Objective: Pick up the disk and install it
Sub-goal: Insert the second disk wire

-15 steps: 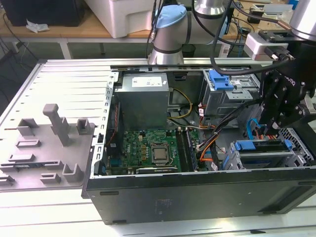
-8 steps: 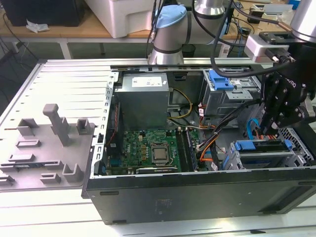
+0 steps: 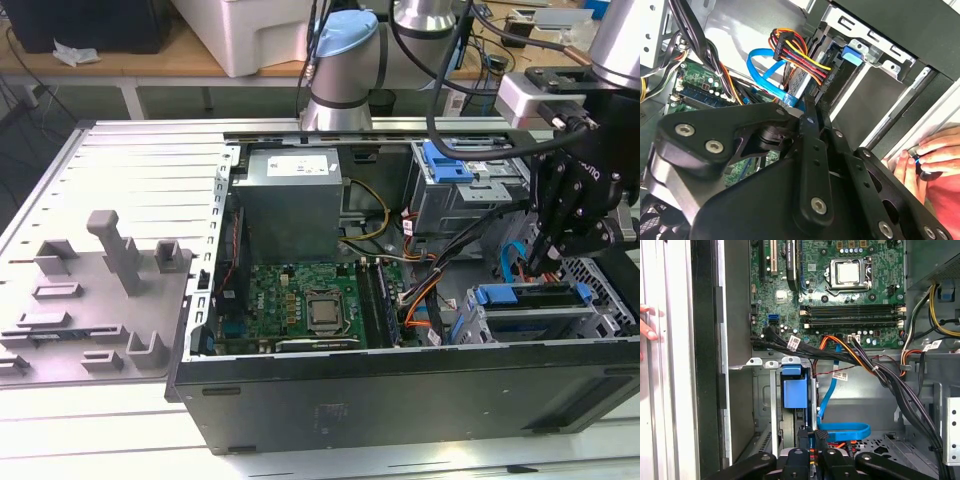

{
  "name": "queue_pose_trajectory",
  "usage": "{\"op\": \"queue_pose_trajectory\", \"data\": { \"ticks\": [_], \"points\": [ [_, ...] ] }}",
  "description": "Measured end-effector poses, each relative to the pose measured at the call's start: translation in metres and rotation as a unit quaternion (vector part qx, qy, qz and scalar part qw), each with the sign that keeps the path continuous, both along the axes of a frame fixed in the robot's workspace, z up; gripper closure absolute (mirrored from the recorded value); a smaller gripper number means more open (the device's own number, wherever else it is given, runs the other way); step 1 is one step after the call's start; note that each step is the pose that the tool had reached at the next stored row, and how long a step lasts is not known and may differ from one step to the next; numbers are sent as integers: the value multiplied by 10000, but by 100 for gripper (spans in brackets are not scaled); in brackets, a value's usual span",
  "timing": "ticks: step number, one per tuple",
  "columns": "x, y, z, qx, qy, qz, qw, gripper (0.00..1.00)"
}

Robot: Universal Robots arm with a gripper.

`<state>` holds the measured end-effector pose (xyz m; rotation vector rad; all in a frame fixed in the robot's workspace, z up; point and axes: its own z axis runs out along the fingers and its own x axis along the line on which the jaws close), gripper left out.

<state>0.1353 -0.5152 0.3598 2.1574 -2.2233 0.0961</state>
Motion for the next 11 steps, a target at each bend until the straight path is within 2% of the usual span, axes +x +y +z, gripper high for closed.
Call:
{"op": "queue_pose_trajectory", "data": {
  "ticks": [11],
  "points": [
    [28,-5,-1,0,0,-8,10000,84]
  ]
}}
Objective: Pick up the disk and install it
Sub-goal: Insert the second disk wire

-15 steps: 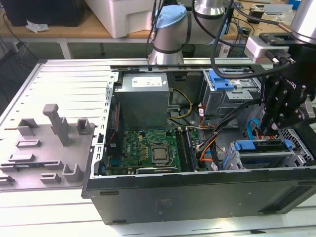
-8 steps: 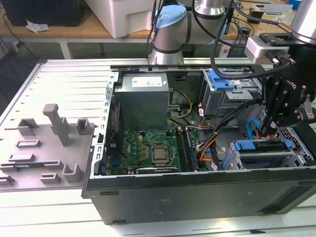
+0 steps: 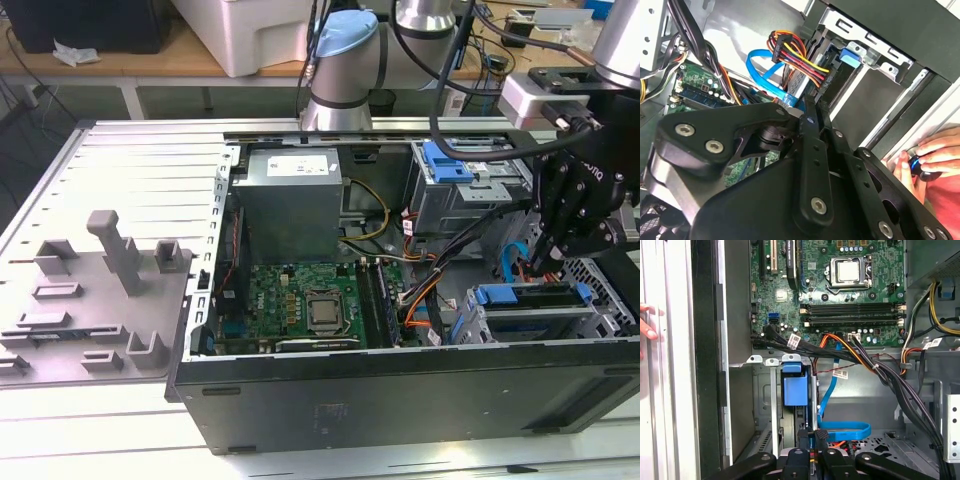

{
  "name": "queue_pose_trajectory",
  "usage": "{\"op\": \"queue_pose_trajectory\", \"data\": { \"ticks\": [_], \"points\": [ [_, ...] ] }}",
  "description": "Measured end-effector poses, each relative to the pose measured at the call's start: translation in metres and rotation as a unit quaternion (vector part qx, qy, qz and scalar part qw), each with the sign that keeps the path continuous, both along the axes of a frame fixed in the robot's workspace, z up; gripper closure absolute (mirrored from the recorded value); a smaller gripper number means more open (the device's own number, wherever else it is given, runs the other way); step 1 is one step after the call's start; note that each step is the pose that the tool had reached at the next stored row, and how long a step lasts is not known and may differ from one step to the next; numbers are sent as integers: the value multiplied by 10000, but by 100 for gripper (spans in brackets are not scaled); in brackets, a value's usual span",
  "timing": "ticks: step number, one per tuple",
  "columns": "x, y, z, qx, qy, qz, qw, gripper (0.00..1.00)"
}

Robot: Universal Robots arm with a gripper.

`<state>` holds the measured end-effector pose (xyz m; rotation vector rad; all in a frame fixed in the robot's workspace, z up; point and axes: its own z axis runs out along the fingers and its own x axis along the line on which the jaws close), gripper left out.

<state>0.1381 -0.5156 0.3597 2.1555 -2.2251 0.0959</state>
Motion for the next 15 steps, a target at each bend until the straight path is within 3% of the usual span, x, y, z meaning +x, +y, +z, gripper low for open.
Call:
{"op": "queue_pose_trajectory", "data": {
  "ticks": [15],
  "points": [
    [17,-41,-16,1,0,-46,10000,84]
  ]
}}
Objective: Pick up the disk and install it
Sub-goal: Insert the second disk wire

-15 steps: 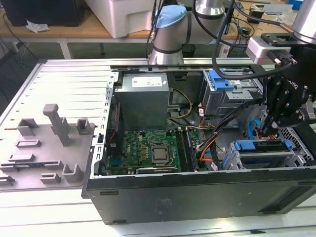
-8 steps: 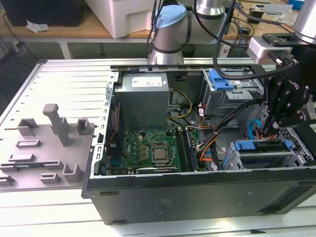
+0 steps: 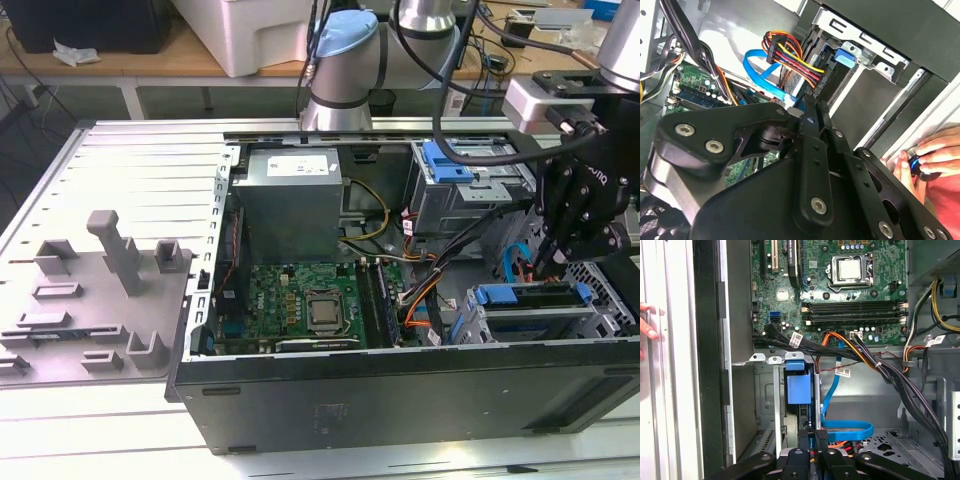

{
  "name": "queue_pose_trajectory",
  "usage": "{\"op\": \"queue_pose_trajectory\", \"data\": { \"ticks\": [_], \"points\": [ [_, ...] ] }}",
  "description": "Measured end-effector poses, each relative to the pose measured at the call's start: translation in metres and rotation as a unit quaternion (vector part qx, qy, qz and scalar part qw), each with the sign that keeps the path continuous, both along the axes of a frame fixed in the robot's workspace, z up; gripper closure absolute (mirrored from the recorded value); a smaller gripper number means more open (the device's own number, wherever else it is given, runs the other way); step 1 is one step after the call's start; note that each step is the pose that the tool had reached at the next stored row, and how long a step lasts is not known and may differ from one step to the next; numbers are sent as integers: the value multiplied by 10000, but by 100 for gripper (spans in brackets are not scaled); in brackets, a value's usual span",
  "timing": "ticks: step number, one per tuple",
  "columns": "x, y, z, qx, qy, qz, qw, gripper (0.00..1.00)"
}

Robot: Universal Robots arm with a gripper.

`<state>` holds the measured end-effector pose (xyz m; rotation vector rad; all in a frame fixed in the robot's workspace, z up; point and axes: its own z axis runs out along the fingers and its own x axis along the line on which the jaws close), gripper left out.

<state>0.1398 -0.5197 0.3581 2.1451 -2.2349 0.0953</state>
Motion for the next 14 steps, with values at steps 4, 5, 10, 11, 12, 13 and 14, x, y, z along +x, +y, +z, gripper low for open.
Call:
{"op": "queue_pose_trajectory", "data": {
  "ticks": [4,5,10,11,12,13,14],
  "points": [
    [0,-2,-21,-1,0,-18,10000,84],
    [0,-2,-26,-2,0,-19,10000,84],
    [3,-3,-46,-1,0,-21,10000,84],
    [5,-2,-49,-1,0,-21,10000,84],
    [8,-2,-52,-1,0,-21,10000,84],
    [10,-2,-56,-2,0,-22,10000,84],
    [11,-2,-60,-1,1,-22,10000,84]
  ]
}}
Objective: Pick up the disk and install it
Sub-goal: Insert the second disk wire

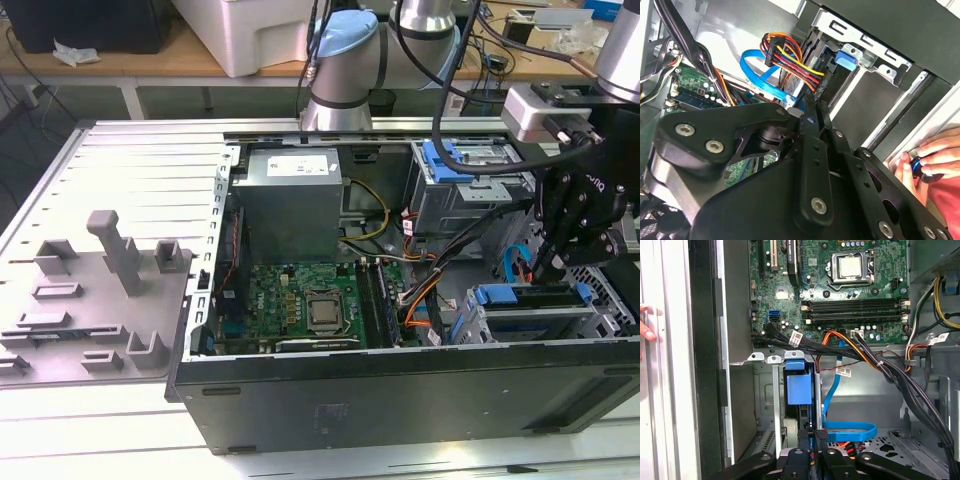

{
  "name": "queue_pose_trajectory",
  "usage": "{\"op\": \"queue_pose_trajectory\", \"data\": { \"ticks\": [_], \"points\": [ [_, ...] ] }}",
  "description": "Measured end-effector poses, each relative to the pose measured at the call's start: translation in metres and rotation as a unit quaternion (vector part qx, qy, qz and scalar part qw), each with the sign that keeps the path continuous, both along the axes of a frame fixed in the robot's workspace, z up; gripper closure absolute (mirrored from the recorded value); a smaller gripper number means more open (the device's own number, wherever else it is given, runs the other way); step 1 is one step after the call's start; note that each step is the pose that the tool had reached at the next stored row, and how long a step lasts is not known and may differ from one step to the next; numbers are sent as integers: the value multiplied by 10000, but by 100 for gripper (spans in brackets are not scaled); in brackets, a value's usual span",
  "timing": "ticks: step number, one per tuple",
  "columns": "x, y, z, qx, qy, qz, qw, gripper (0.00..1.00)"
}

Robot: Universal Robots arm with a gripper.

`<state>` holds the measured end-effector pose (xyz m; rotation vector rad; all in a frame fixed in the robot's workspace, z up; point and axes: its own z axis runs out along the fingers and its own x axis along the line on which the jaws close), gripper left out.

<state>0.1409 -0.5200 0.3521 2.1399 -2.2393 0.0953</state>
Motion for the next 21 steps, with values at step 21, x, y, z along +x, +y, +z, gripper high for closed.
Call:
{"op": "queue_pose_trajectory", "data": {
  "ticks": [21],
  "points": [
    [5,-1,-51,0,0,0,10000,84]
  ]
}}
